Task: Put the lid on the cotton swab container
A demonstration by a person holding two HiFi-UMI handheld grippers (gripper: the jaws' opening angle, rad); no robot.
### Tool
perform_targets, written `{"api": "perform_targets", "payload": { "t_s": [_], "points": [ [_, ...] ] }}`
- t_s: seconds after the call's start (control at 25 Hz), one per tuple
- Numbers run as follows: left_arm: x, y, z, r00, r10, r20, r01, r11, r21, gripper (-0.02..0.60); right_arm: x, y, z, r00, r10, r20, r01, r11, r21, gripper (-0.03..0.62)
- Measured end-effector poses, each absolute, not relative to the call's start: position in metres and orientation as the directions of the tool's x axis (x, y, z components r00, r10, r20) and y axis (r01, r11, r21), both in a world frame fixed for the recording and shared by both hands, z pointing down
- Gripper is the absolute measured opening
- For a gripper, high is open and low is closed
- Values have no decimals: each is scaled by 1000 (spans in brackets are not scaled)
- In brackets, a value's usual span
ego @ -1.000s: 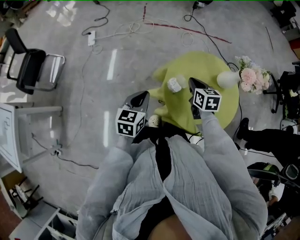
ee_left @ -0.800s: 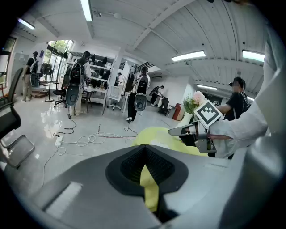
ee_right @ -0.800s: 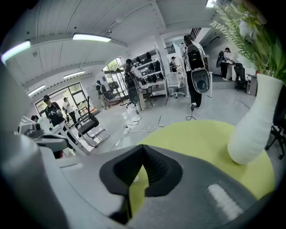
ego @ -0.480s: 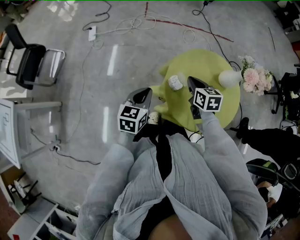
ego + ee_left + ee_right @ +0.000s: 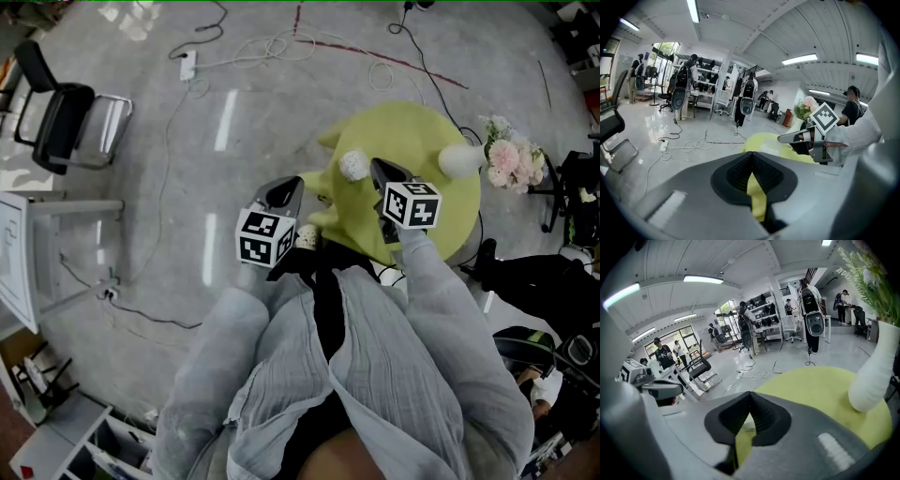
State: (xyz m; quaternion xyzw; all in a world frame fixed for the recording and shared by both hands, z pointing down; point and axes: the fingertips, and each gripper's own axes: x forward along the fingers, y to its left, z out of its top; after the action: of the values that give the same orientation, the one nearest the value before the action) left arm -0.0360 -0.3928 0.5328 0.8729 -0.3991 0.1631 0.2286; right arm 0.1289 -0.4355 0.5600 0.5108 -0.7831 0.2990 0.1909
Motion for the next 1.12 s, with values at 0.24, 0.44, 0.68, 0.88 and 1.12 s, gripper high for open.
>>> {"api": "perform_targets", "payload": {
  "t_s": [0.24, 0.44, 0.68, 0.88, 1.12],
  "points": [
    [-38, -391, 535, 627, -620, 472, -771, -581, 263, 17, 121, -430, 561, -419, -672, 611, -908, 331, -258, 2],
    [-37, -391, 535, 629, -618, 472, -769, -582, 263, 17, 114, -428, 563, -438, -652, 619, -896, 374, -241, 2],
    [-39, -388, 538, 627, -614, 479, -770, -582, 263, 17, 106, -426, 566, -452, -631, 630, -886, 401, -234, 2],
    [-40, -387, 542, 623, -613, 486, -774, -574, 268, 17, 102, -426, 570, -456, -618, 641, -879, 424, -217, 2],
    [-43, -384, 544, 620, -611, 493, -776, -569, 272, 17, 93, -425, 573, -457, -602, 655, -871, 451, -193, 2]
  ]
}}
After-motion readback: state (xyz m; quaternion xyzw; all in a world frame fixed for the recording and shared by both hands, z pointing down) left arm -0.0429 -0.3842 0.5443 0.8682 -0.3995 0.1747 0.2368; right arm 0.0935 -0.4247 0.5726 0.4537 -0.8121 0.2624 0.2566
